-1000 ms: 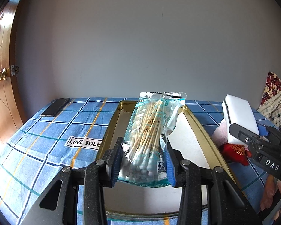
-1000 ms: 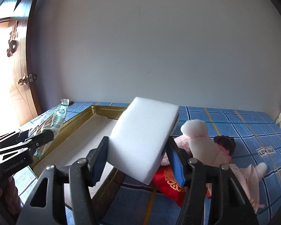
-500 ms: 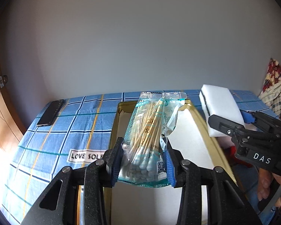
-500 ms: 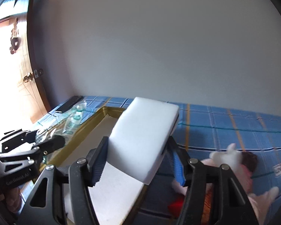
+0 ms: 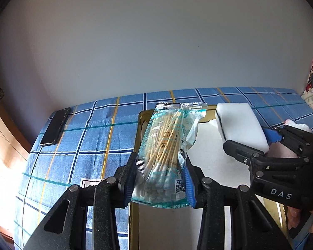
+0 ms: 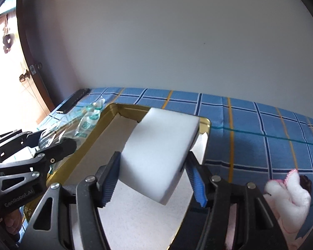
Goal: Organize soft objects
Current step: 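Carry the swab bag with the left tool while the right tool carries the sponge over the tin, then open both tools to drop the swab bag and sponge into the tin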
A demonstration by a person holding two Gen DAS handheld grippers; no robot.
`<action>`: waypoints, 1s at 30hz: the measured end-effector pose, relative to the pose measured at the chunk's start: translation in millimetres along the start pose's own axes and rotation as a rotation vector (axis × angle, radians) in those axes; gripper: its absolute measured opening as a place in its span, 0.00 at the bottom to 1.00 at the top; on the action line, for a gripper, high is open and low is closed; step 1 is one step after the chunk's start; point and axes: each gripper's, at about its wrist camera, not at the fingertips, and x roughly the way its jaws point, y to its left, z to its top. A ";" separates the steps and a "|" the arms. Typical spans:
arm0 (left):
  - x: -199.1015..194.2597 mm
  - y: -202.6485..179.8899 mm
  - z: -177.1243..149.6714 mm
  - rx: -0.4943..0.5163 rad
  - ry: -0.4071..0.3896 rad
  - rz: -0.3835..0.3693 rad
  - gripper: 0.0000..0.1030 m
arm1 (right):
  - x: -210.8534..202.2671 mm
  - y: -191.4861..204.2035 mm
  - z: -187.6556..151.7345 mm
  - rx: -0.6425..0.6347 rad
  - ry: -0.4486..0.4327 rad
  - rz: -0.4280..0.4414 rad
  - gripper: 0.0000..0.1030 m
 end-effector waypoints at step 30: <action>-38.2 -7.5 -16.4 -0.002 -0.055 0.029 0.61 | -82.4 -10.8 -40.5 -0.027 -0.052 0.027 0.90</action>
